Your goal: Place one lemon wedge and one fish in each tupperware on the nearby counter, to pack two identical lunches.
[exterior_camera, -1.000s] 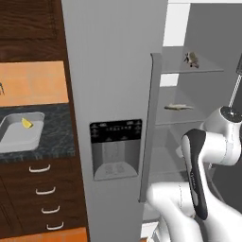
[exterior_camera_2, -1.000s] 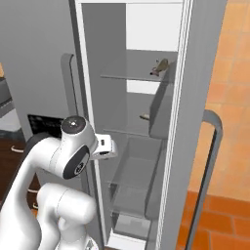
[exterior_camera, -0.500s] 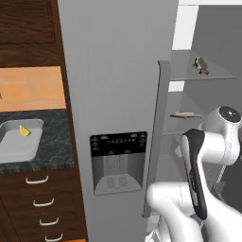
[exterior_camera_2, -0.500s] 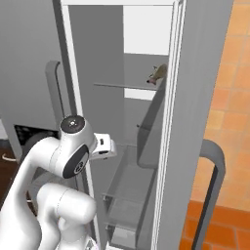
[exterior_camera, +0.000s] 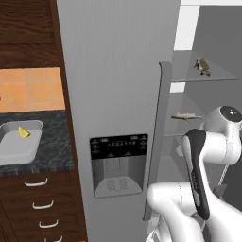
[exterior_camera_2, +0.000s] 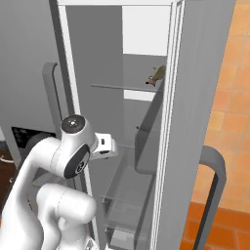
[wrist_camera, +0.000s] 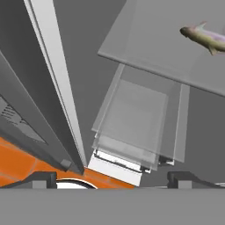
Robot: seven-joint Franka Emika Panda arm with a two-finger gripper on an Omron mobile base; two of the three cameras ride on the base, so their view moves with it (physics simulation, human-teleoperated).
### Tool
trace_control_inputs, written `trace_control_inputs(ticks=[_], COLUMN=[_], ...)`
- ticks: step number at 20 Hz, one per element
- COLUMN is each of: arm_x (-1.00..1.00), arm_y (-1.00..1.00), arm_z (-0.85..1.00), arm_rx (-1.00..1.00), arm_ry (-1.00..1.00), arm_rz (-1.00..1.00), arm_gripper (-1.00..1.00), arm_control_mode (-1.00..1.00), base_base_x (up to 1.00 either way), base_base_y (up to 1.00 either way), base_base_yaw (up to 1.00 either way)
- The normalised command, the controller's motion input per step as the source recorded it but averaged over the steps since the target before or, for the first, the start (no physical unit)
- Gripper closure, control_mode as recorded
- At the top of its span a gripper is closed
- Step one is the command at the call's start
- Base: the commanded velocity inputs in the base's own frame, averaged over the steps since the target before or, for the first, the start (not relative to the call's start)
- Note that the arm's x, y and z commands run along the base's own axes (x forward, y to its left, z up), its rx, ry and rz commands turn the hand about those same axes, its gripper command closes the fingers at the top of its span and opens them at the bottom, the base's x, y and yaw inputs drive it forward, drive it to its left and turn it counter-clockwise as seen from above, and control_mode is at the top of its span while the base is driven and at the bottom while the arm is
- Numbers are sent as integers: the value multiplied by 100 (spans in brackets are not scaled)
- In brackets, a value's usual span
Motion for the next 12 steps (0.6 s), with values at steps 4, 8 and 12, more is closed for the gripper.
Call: trace_control_inputs(ticks=[4,8,12], arm_x=[-35,-20,0], arm_y=[-36,-23,-1], arm_z=[64,76,75], arm_rx=[0,0,-1], arm_ry=[-22,-32,-20], arm_rz=[-13,-10,-6], arm_gripper=[-100,-100,-100], arm_control_mode=[-100,-100,-100], base_base_x=[0,0,0], base_base_y=[0,0,0], base_base_yaw=[0,0,0])
